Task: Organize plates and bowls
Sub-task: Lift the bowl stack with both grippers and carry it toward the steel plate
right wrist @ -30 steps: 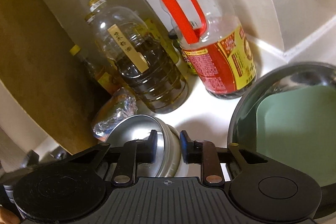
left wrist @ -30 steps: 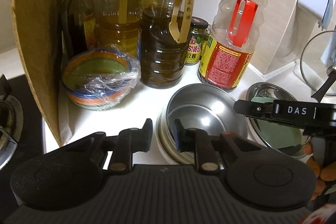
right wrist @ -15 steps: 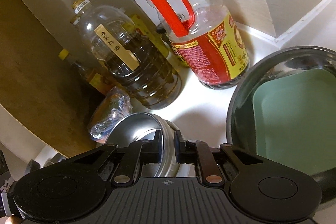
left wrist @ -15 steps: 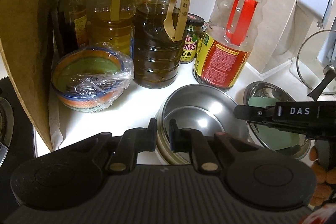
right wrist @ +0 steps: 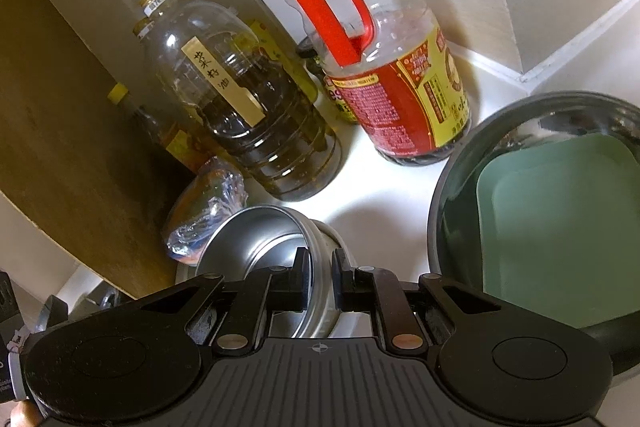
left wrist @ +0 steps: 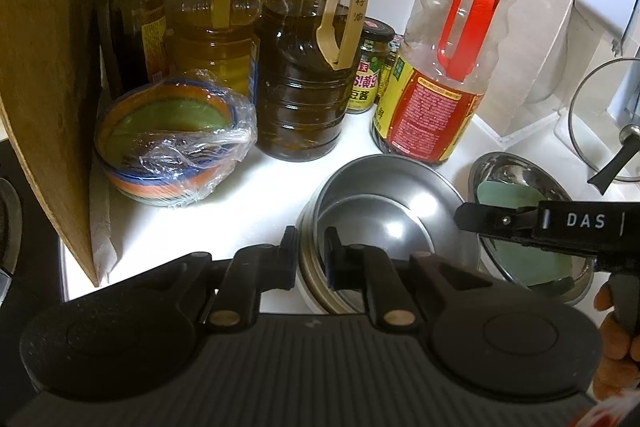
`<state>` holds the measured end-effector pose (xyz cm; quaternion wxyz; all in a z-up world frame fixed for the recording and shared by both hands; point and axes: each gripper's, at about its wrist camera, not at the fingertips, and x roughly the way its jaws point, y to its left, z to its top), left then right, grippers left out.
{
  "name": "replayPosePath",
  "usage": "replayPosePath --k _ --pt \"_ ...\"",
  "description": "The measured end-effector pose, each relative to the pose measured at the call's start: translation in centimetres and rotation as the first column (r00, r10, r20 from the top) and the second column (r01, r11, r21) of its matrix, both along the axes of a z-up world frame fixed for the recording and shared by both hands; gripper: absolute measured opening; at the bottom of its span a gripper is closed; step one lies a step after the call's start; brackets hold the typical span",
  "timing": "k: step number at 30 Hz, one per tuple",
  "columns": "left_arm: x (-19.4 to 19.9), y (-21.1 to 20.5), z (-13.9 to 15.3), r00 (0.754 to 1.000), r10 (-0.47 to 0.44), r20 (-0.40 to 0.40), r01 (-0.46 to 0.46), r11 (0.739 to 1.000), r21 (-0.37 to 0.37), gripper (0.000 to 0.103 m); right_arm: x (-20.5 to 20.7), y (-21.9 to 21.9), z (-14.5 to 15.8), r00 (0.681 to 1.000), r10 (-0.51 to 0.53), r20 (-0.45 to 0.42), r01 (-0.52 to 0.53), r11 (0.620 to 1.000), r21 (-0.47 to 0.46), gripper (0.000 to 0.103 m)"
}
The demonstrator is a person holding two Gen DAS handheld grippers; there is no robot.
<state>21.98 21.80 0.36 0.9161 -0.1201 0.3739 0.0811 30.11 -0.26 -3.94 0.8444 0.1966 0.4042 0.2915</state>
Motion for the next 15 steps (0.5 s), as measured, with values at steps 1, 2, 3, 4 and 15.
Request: replayPosePath --k 1,2,3,4,15 --pt "0.0 0.0 0.0 1.0 0.001 0.002 -0.001 1.0 0.001 0.015 0.0 0.0 0.1 1.0 0.001 0.011 -0.001 1.0 -0.007 0.012" --pt "0.0 0.1 0.1 1.0 0.006 0.004 -0.006 1.0 0.004 0.017 -0.1 0.0 0.3 1.0 0.003 0.02 -0.003 1.0 -0.013 0.012" --pt "0.0 0.2 0.1 1.0 0.01 0.006 -0.01 1.0 0.006 0.02 -0.1 0.1 0.4 0.999 0.006 0.032 -0.005 1.0 -0.02 0.012" --pt "0.0 0.3 0.2 1.0 0.017 0.006 -0.017 1.0 0.005 0.022 -0.1 0.2 0.6 0.999 0.009 0.039 -0.008 1.0 -0.025 0.012" --pt "1.3 0.6 -1.2 0.999 0.014 -0.046 -0.015 0.999 -0.037 0.031 0.7 1.9 -0.9 0.999 0.039 0.022 -0.036 0.993 -0.111 0.03"
